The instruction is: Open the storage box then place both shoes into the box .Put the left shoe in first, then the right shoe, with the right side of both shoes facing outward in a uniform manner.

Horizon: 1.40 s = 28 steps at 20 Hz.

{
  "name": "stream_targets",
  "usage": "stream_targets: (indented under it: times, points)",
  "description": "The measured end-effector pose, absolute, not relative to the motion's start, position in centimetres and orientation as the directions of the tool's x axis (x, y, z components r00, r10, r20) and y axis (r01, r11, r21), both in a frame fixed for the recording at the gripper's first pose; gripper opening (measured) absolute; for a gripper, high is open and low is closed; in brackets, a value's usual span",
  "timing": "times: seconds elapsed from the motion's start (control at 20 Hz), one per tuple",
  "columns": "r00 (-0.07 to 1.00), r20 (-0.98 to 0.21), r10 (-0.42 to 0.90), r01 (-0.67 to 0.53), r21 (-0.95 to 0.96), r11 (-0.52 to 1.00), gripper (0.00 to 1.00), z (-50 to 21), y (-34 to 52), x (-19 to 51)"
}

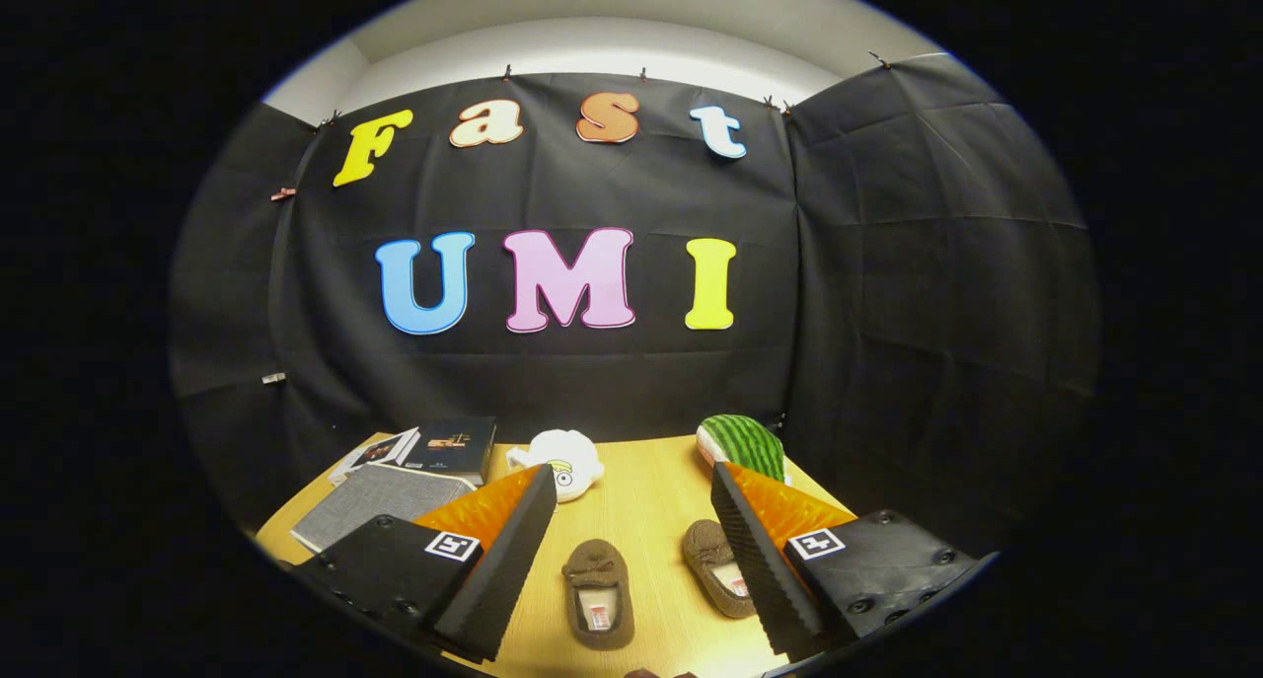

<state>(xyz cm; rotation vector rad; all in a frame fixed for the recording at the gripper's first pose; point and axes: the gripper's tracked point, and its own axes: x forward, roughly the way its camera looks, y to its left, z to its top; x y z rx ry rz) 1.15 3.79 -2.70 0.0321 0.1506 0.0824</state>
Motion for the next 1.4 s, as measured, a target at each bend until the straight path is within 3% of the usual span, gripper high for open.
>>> stream_targets:
  times: [0.35, 0.7, 1.05, 1.25, 1.4]
  points:
    - [0.96, -0.167, 0.225, -0.204, 0.135, 0.97, 0.97, -3.1, 8.4, 1.7]
    - [0.826, -0.296, 0.48, -0.348, 0.402, 0.847, 0.98, -7.4, 14.7, 1.3]
    - [0.614, -0.473, 0.632, -0.204, 0.679, 0.706, 0.98, -15.0, 17.4, 0.6]
    - [0.417, -0.479, 0.773, -0.082, 0.827, 0.557, 0.98, -18.3, 20.2, -1.3]
    - [0.314, -0.473, 0.823, -0.071, 0.853, 0.517, 0.98, -19.8, 21.6, -2.5]
